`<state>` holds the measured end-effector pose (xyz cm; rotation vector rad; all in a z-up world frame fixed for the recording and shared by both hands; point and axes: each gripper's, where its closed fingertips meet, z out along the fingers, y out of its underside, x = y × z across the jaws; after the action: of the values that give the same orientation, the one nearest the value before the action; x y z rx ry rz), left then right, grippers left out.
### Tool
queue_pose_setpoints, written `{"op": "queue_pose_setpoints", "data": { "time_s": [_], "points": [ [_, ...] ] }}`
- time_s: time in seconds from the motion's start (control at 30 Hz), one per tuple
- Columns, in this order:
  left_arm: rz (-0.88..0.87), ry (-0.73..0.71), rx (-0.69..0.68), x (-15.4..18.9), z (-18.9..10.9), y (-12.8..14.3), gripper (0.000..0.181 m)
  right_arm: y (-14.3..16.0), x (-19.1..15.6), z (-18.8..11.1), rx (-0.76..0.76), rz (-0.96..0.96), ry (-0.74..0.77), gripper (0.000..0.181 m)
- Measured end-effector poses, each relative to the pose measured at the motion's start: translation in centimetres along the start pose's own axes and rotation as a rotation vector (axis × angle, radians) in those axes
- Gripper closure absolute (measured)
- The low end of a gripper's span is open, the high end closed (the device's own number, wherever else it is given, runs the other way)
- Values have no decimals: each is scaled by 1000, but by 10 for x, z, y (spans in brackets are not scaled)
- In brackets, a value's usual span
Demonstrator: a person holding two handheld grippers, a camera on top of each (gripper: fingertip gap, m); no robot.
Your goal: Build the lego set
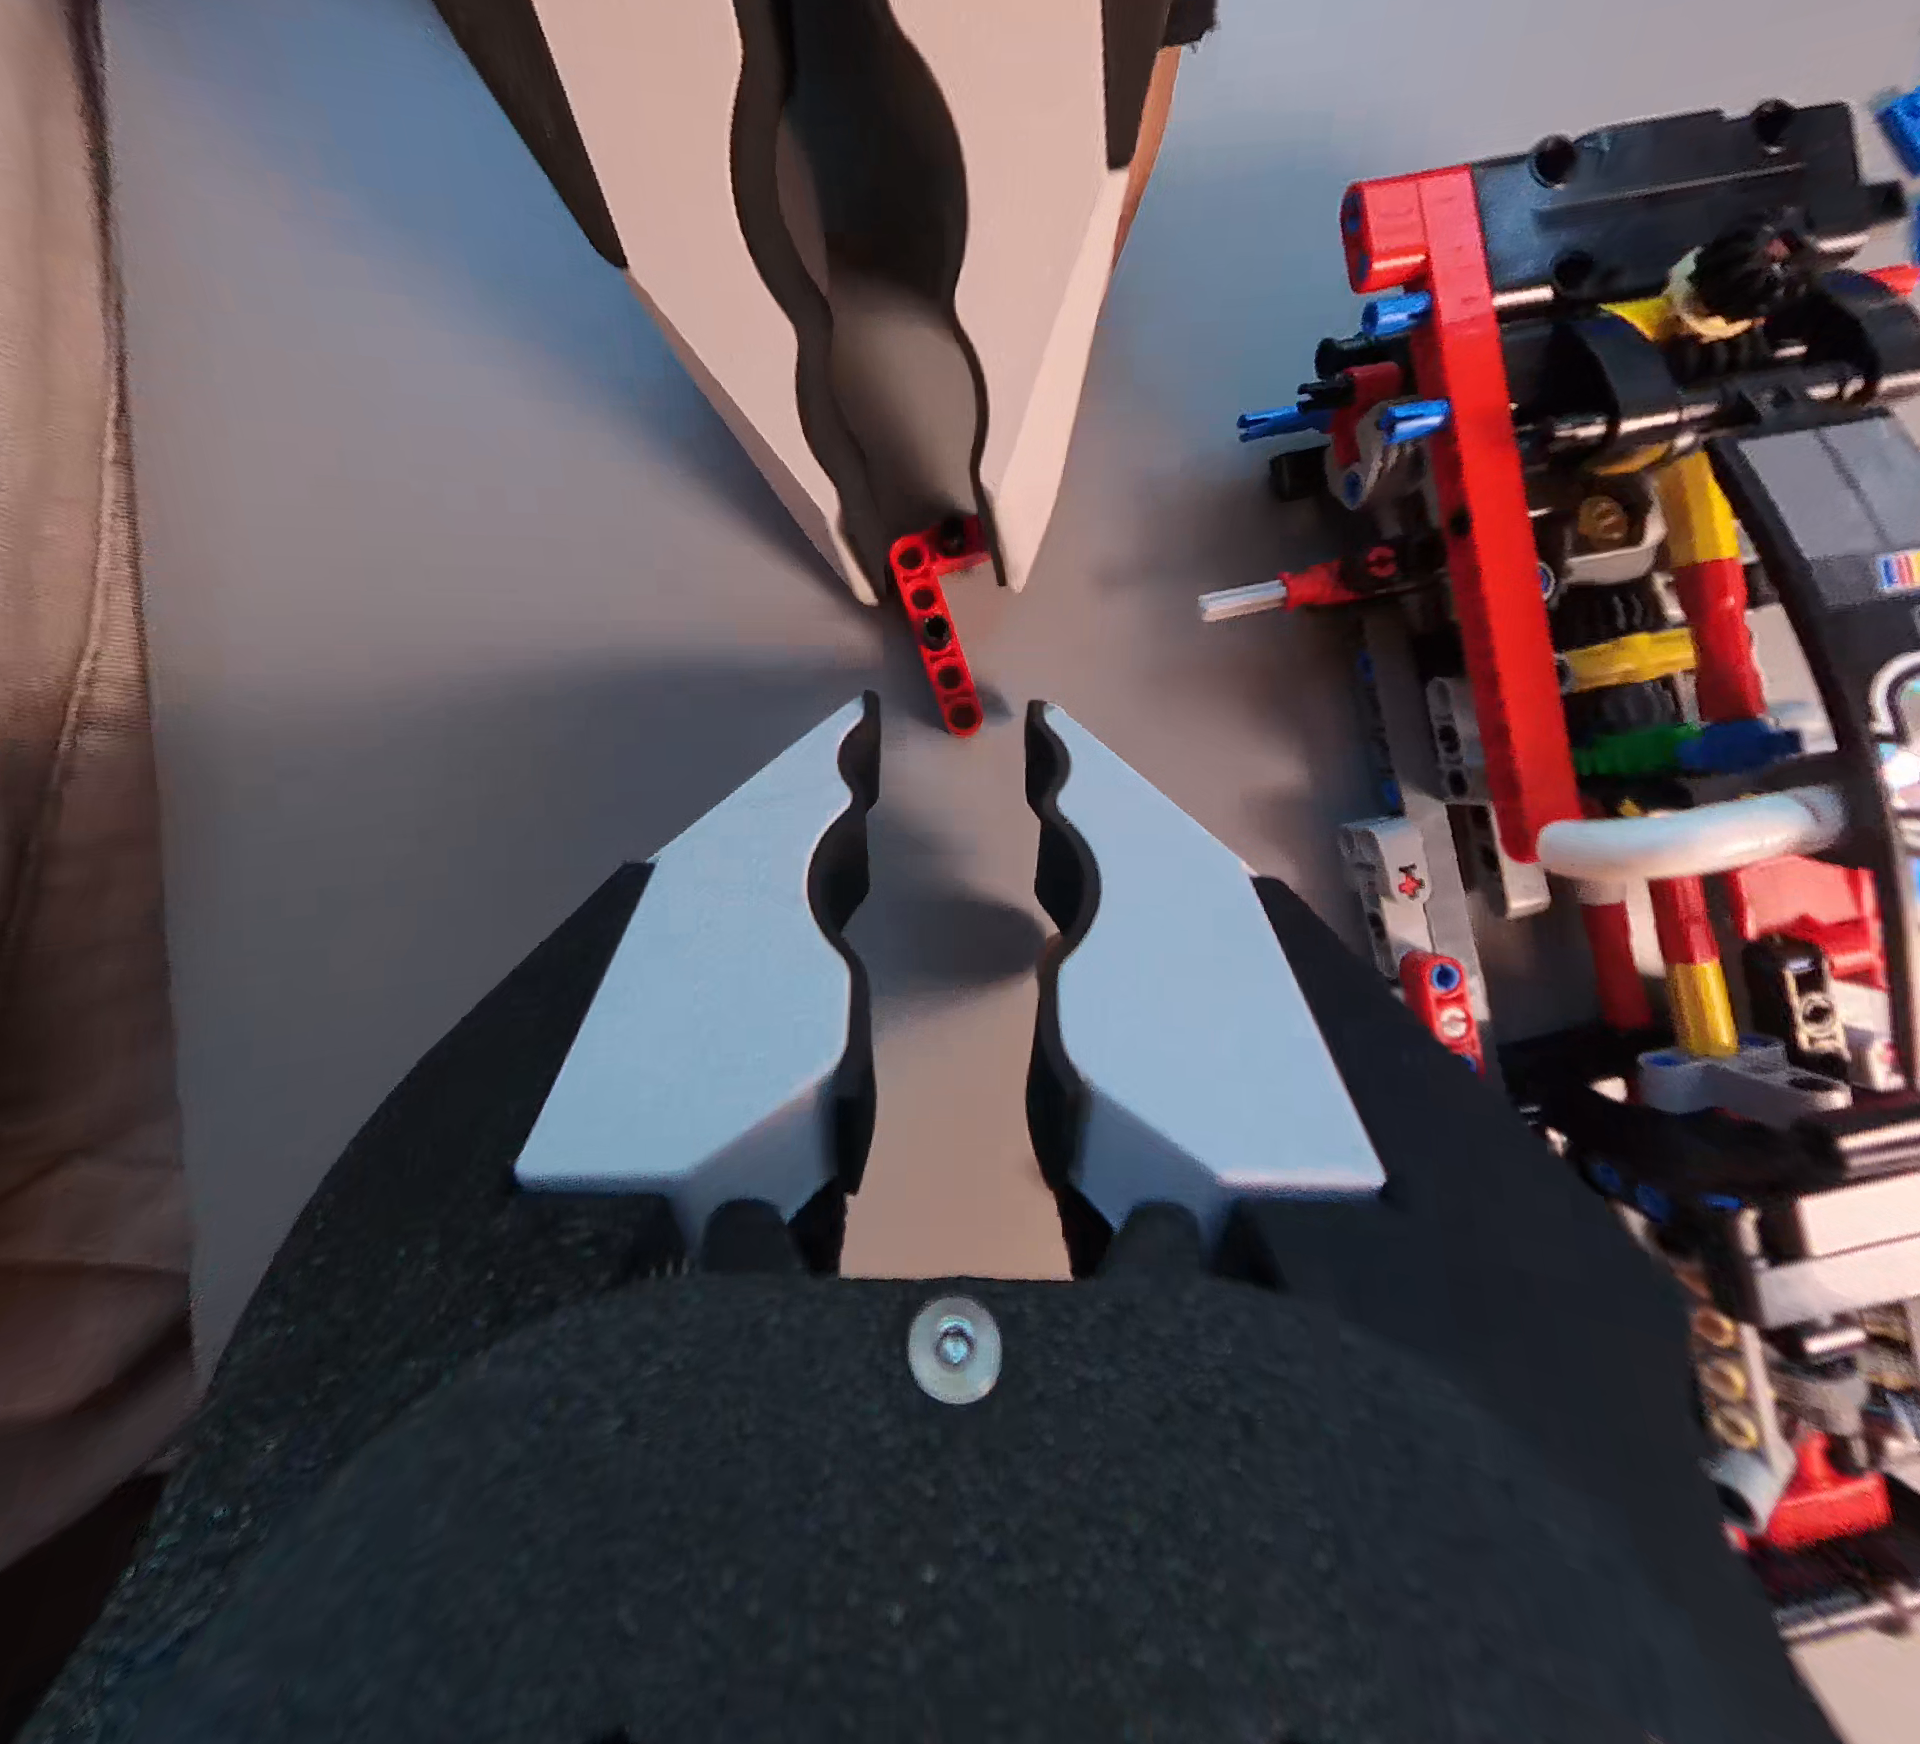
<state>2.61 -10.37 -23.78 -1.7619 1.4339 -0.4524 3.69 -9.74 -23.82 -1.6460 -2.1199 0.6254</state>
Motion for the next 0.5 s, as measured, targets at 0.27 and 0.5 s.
{"op": "queue_pose_setpoints", "data": {
  "time_s": [0.27,0.5],
  "points": [
    [-22,-53,1,-13,-6,6,150,1,-8,2,62,40,98,176],
    [-28,-102,-11,-21,-4,7,161,3,-12,2,4,125,217,175]
  ]
}}
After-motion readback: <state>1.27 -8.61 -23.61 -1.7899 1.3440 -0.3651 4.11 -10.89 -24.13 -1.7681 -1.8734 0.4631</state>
